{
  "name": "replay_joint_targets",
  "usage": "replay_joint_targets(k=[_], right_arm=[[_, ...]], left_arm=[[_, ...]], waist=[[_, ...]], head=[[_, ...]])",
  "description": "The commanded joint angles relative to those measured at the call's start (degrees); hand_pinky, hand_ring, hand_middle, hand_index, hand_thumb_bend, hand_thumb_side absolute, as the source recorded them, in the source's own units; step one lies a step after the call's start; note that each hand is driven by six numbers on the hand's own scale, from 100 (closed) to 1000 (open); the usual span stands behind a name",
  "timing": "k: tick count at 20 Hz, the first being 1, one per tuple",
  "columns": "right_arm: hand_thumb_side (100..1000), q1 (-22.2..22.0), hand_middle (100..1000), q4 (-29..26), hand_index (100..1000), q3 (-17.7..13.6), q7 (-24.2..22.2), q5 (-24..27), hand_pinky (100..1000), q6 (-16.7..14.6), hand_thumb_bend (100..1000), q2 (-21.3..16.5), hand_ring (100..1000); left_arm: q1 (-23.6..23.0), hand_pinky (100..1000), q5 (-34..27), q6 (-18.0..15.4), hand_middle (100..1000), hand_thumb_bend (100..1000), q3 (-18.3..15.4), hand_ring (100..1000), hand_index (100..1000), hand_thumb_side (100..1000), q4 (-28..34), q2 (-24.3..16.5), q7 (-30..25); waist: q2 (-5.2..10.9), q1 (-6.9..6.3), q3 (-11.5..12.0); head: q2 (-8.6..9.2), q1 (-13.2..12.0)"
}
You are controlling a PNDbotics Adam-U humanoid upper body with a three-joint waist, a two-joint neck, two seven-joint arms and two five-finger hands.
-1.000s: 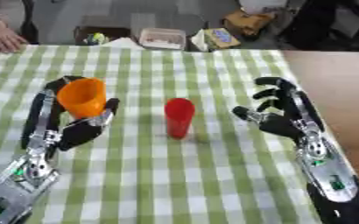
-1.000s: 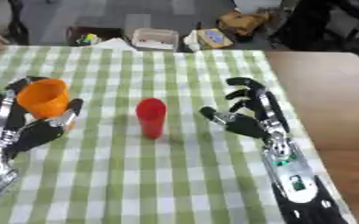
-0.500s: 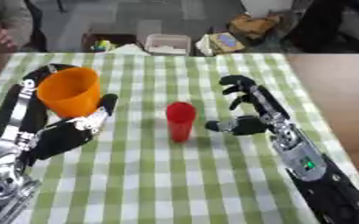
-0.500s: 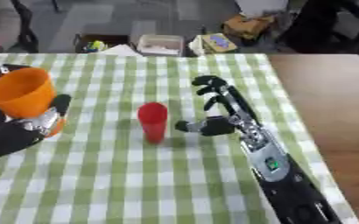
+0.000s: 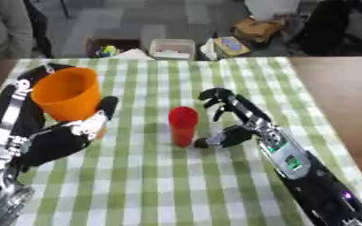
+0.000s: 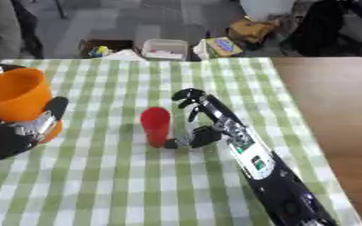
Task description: Pour the contents of one cup into another cup.
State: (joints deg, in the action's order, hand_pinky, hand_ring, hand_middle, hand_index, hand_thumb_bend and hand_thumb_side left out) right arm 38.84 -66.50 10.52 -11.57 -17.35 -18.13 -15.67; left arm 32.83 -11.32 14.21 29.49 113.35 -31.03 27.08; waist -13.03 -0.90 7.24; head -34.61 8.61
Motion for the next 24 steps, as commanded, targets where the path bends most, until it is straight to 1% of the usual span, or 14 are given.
replay_joint_targets(k=[1,16,19,21,24], right_arm=[[269,1.92,835,0.80,809,0.86,-1.79,-0.81,511,-0.96,824,0.29,748],[279,4.39,830,6.80,813,2.86,-5.94,-2.65,512,-3.43,840,4.62,743],[280,4.69,807,8.03,802,3.01,-6.45,-3.42,507,-3.77,840,5.27,724],[282,4.89,774,8.59,768,2.93,-6.29,-3.77,491,-3.90,839,5.68,695],[284,5.13,766,8.91,766,2.81,-5.31,-4.09,485,-3.96,838,6.02,684]], left_arm=[[1.02,217,-0.37,-0.06,186,120,-0.14,335,553,100,1.24,0.12,-0.44],[1.20,220,-0.70,-0.06,187,116,0.51,337,554,100,1.24,1.38,-0.84],[1.25,220,-0.66,0.02,187,116,0.62,338,554,100,1.24,1.56,-0.91],[1.25,220,-0.64,0.10,187,116,0.69,338,554,100,1.24,1.65,-0.93],[1.22,220,-0.62,0.19,187,115,0.77,338,554,100,1.24,1.72,-0.93]], waist=[[1.35,-0.11,0.32],[1.23,-0.78,1.40],[1.16,-0.86,1.62],[1.14,-0.90,1.72],[1.13,-0.88,1.82]], head=[[0.77,0.35],[1.24,1.37],[1.36,1.48],[1.39,1.56],[1.49,1.69]])
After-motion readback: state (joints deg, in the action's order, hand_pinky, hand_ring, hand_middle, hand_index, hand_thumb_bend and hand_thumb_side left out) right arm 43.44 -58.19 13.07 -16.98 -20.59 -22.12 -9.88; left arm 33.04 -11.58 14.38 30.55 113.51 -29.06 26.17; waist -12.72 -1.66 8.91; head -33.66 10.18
